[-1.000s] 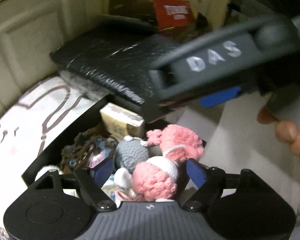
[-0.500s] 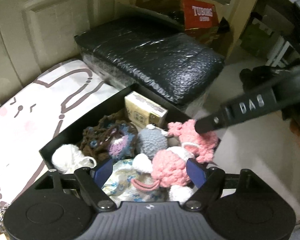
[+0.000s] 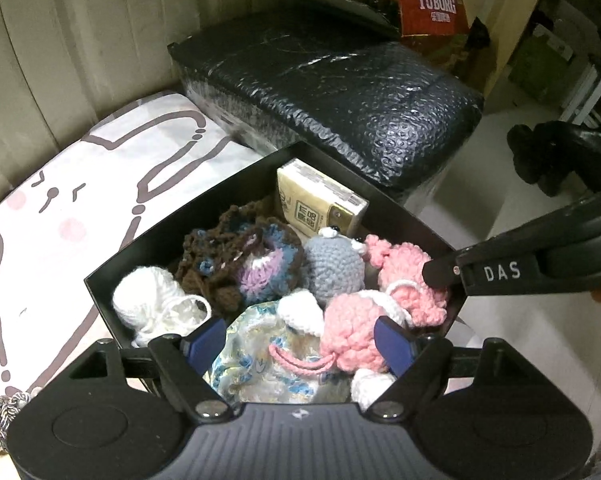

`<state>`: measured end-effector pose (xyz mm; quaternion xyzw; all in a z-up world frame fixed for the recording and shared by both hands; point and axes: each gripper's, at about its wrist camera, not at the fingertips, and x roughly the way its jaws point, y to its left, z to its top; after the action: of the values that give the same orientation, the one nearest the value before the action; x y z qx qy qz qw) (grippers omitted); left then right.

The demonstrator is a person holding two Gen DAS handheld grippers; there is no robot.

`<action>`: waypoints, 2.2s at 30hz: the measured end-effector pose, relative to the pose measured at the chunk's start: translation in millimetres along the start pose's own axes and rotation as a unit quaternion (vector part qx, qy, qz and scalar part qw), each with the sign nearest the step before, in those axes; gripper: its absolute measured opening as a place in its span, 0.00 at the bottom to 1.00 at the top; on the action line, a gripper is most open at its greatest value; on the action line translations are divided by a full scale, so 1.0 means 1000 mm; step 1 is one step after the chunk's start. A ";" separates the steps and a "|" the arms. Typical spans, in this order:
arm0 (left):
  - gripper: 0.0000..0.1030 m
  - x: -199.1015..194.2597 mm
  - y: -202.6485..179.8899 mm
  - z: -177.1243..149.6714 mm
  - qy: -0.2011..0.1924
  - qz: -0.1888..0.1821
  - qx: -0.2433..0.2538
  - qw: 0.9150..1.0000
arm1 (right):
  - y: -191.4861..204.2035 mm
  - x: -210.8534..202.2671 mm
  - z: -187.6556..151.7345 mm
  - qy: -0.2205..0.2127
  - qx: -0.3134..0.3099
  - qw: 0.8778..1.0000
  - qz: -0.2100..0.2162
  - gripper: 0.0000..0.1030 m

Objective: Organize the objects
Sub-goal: 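Open both tools to drop the blue pouch and pink doll into the box, then withdraw both open tools from the box toward the rope toy and paddle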

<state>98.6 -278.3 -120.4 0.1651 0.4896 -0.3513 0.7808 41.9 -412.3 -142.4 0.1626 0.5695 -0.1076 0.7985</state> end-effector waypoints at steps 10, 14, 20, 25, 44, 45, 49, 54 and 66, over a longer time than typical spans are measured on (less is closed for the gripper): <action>0.79 -0.028 0.001 0.000 -0.027 0.019 -0.026 0.999 | 0.001 -0.036 0.000 -0.077 -0.003 0.997 0.029 0.25; 0.80 -0.040 0.007 -0.002 -0.034 0.030 -0.045 0.998 | 0.003 -0.049 -0.004 -0.113 -0.018 0.993 0.027 0.35; 0.83 -0.061 0.020 -0.010 -0.051 0.046 -0.079 0.994 | 0.000 -0.057 -0.010 -0.142 -0.035 0.989 0.011 0.47; 0.88 -0.077 0.029 -0.016 -0.068 0.063 -0.102 0.990 | 0.000 -0.063 -0.016 -0.159 -0.050 0.986 0.009 0.65; 1.00 -0.100 0.046 -0.034 -0.095 0.107 -0.147 0.979 | 0.006 -0.078 -0.034 -0.192 -0.088 0.977 -0.014 1.00; 1.00 -0.101 0.047 -0.035 -0.097 0.110 -0.149 0.978 | 0.007 -0.079 -0.035 -0.192 -0.090 0.977 -0.015 1.00; 1.00 -0.103 0.051 -0.037 -0.097 0.114 -0.156 0.976 | 0.008 -0.078 -0.036 -0.192 -0.095 0.977 -0.020 1.00; 1.00 -0.109 0.057 -0.042 -0.100 0.120 -0.161 0.975 | 0.009 -0.076 -0.035 -0.194 -0.089 0.976 -0.026 1.00; 1.00 -0.130 0.090 -0.063 -0.105 0.150 -0.190 0.965 | 0.036 -0.074 -0.032 -0.200 -0.093 0.975 -0.009 1.00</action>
<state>86.5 -127.2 -43.1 0.0471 0.4325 -0.1459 0.8885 2.8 -367.7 -76.7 0.0576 0.4074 -0.0911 0.9069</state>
